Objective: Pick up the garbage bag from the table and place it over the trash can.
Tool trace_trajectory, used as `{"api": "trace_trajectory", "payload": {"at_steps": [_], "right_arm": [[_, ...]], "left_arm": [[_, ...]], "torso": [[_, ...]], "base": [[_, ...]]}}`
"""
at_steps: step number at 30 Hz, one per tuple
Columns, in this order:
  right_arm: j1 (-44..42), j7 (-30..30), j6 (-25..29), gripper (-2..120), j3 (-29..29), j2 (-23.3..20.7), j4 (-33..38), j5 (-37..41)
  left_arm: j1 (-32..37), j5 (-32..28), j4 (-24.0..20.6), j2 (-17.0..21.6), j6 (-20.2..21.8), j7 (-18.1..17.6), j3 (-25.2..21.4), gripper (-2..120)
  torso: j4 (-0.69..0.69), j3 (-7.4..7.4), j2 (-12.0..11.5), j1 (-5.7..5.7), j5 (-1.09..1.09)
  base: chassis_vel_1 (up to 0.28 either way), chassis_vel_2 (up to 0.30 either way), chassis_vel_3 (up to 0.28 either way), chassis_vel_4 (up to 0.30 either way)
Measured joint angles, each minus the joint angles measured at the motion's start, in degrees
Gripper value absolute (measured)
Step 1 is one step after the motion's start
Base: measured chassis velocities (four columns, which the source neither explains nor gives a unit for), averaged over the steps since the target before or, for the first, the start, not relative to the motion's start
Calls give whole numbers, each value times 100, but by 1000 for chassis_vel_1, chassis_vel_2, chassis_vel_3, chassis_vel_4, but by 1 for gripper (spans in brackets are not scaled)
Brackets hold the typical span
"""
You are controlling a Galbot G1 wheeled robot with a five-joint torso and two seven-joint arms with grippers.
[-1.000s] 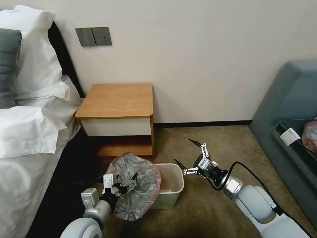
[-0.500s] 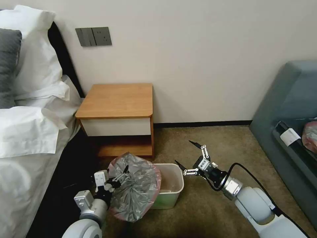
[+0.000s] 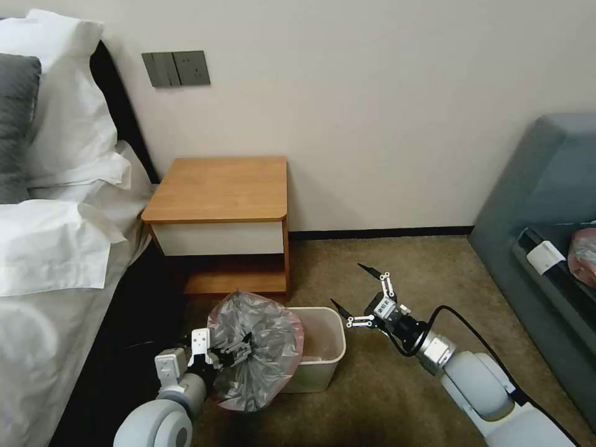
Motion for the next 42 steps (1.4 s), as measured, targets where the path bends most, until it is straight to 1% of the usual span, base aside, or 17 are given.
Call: {"api": "trace_trajectory", "payload": {"at_steps": [6, 15, 24, 31, 42], "right_arm": [[3, 9, -4, 100, -1, 11, 0, -12], [23, 20, -11, 100, 0, 18, -30, -29], [38, 21, -13, 100, -18, 54, -72, -52], [75, 21, -30, 100, -49, 72, -41, -58], [84, 18, -35, 100, -54, 93, -67, -85]], "left_arm": [[-130, 37, 19, -43, 71, -2, -9, 96], [-126, 398, 9, 11, 152, -23, -165, 94], [-118, 232, -118, 5, 130, -23, -221, 95], [-111, 428, 0, -66, 147, -46, -112, 95], [-88, 403, 27, -71, -28, -91, -172, 95]], "torso": [[0, 0, 0, 0, 0], [0, 0, 0, 0, 0], [0, 0, 0, 0, 0], [0, 0, 0, 0, 0], [0, 0, 0, 0, 0]], "base": [[0, 0, 0, 0], [0, 0, 0, 0], [0, 0, 0, 0], [0, 0, 0, 0], [0, 0, 0, 0]]}}
